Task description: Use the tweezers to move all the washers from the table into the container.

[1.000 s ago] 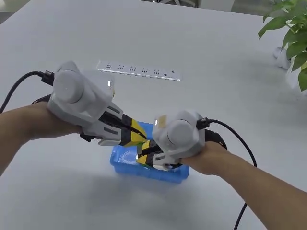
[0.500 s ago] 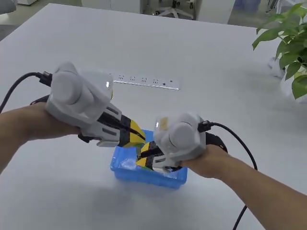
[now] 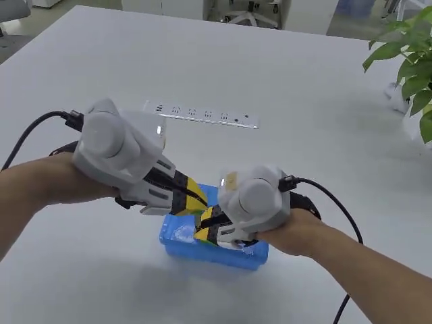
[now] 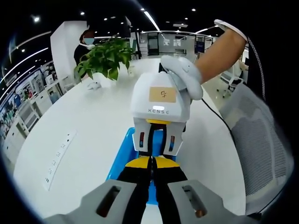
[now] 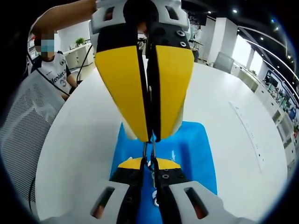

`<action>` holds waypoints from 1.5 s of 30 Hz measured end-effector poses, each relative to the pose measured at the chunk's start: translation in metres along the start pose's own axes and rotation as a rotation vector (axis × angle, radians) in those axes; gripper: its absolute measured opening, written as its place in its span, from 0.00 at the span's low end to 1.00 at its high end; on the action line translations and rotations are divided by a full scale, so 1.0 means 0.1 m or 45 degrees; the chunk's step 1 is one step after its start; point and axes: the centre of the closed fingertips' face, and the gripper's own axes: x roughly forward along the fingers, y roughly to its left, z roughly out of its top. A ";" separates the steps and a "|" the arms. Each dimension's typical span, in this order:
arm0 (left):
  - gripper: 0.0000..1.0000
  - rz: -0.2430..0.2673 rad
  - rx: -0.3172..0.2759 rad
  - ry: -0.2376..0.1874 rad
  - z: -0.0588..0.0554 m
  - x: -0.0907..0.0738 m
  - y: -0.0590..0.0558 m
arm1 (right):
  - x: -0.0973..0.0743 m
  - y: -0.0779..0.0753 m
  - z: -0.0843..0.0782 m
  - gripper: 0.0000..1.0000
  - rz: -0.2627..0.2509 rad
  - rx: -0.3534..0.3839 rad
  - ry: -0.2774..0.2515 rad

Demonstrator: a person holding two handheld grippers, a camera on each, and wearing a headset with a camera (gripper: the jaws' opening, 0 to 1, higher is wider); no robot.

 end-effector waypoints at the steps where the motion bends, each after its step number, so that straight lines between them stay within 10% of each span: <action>1: 0.05 -0.001 -0.001 0.001 -0.01 0.00 0.00 | 0.00 0.00 0.00 0.11 0.001 -0.002 0.002; 25: 0.05 -0.007 -0.021 -0.006 -0.06 0.05 -0.01 | 0.05 0.03 -0.07 0.12 0.019 -0.004 0.030; 45: 0.05 0.014 -0.007 -0.054 0.11 -0.05 0.00 | -0.13 0.03 0.04 0.12 -0.018 -0.017 -0.007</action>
